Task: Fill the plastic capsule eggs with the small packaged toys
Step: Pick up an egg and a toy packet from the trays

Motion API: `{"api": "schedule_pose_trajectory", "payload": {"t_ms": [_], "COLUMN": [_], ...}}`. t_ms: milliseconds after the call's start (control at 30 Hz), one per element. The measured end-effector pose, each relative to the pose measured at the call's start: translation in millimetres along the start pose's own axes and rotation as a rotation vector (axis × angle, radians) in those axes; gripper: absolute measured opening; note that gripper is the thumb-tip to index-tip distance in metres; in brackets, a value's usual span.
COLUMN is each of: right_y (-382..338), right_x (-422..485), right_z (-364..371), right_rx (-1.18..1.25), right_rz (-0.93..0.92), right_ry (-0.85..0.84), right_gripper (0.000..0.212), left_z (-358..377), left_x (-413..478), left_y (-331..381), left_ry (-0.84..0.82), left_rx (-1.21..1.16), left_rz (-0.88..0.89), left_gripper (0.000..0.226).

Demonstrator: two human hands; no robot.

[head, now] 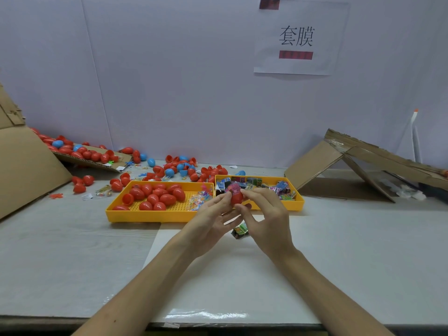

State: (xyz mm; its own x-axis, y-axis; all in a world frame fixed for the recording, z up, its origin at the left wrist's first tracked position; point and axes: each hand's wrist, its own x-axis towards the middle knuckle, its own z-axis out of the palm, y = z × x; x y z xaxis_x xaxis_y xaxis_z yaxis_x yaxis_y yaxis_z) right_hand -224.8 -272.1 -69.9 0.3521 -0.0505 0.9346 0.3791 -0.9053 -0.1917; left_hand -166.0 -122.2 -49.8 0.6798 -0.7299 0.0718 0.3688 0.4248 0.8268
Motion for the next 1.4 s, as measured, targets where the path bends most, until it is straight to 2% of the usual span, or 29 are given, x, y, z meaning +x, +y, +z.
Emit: {"api": "schedule_pose_trajectory", "payload": {"t_ms": [167,333,767,900,1133,1400], "right_y": [-1.2,-0.2,1.7,1.1,0.3,-1.2], "right_x": [-0.1,-0.5,2.5,2.8,2.5,2.0], "right_z": [1.6,1.8,-0.8,-1.6,-0.9,-0.4], "right_rx": [-0.054,-0.079,-0.076,-0.062,-0.014,-0.034], "right_rz": [0.010,0.005,-0.077,-0.069,0.067,0.034], "right_ry": [0.016,0.004,0.048,0.051,-0.010,-0.027], "right_gripper": [0.034,0.038,0.025,0.027,0.043,0.043], "left_z": [1.2,-0.4,1.1,1.2,2.0,6.2], "left_x": [-0.9,0.4,-1.2,-0.6,-3.3,-2.4], "left_y": [1.1,-0.5,-1.8,-1.8,0.3,0.7], "left_ry": [-0.005,0.012,-0.014,-0.013,-0.050,-0.058], "left_rx": [0.073,0.114,0.153,0.160,0.113,0.117], "left_rz": [0.002,-0.009,-0.018,-0.015,-0.028,-0.011], "left_gripper": [0.046,0.034,0.025,0.027,0.031,0.038]}}
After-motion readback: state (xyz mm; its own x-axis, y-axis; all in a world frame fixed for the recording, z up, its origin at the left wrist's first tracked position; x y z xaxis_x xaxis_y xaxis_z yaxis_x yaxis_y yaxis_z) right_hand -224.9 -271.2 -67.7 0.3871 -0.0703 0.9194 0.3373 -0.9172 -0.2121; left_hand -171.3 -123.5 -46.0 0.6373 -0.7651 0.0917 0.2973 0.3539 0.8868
